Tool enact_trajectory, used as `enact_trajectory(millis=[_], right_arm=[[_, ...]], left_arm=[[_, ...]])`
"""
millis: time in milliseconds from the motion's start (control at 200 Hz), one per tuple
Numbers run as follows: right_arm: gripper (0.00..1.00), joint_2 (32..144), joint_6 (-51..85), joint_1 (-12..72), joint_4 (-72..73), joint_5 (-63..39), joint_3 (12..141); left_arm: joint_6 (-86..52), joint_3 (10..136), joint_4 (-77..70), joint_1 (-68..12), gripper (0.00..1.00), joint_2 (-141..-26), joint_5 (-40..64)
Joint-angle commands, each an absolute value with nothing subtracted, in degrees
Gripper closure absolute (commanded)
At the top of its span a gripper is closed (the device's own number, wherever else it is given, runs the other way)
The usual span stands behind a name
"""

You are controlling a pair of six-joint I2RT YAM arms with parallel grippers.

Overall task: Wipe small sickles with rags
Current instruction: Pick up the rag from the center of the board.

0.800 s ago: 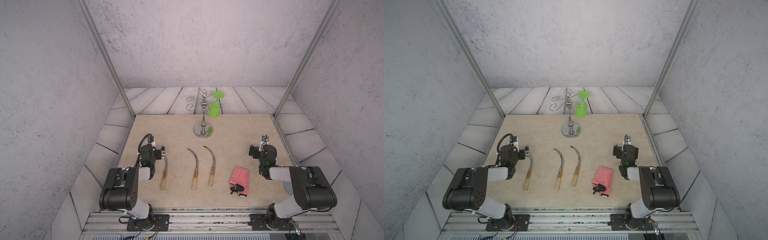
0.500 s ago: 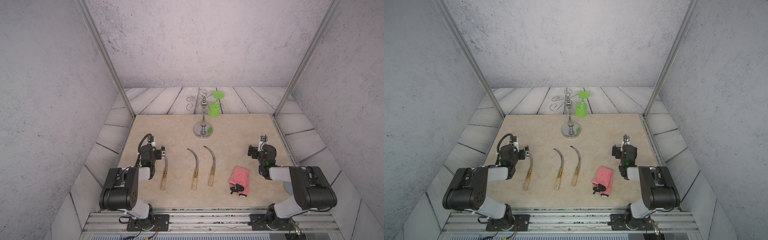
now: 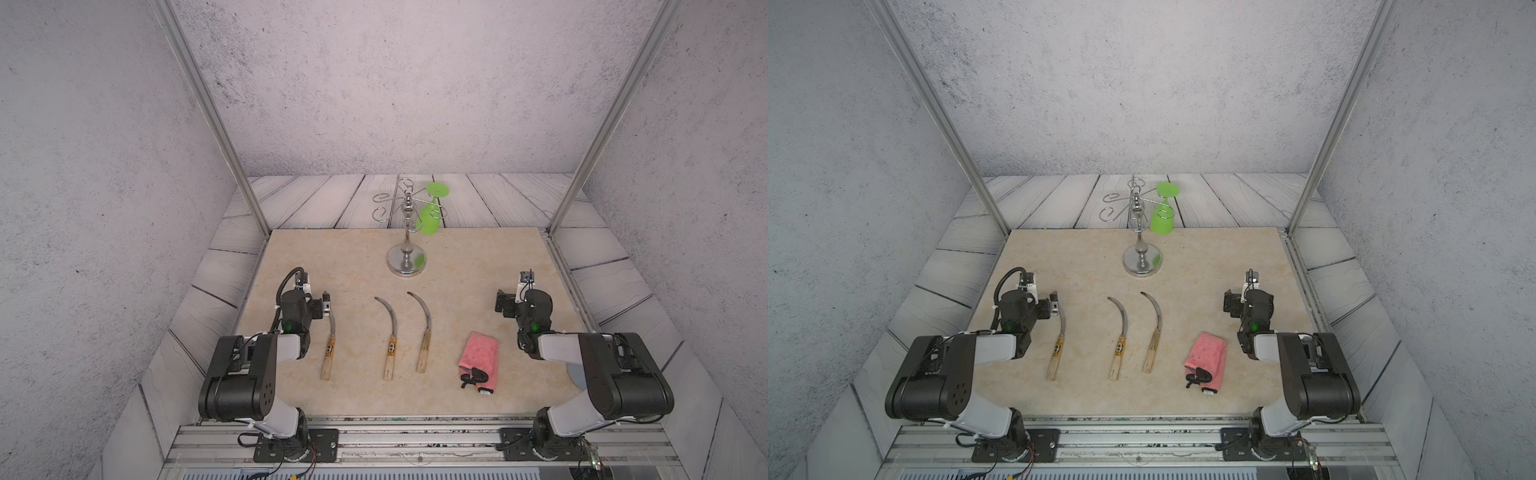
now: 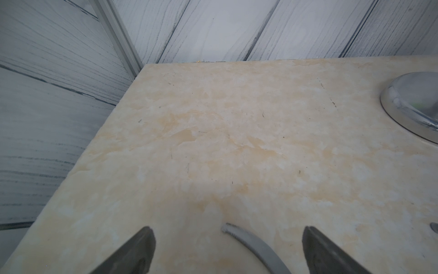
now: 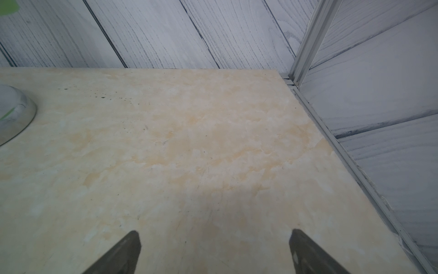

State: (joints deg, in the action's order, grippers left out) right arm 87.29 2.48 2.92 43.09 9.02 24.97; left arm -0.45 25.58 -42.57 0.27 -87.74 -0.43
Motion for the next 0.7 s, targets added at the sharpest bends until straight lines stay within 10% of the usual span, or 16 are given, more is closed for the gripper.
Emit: enact_trajectory(millis=[0,320,696], right_arm=[[0.01,87.92,2.07,2.81,42.19,8.44,25.94],[0.01,87.54,2.49,2.34,41.05,8.38,26.86],[0.01,84.37,23.59,2.35,-22.52,20.42,57.91]], left_arm=[[-0.88,26.54,-42.71,0.88,0.0,-87.87,-0.7],[-0.93,28.57,-38.57,0.87,0.0,-84.93,-2.07],[-44.27,42.77,5.44,2.21,0.0,-70.92,-5.6]])
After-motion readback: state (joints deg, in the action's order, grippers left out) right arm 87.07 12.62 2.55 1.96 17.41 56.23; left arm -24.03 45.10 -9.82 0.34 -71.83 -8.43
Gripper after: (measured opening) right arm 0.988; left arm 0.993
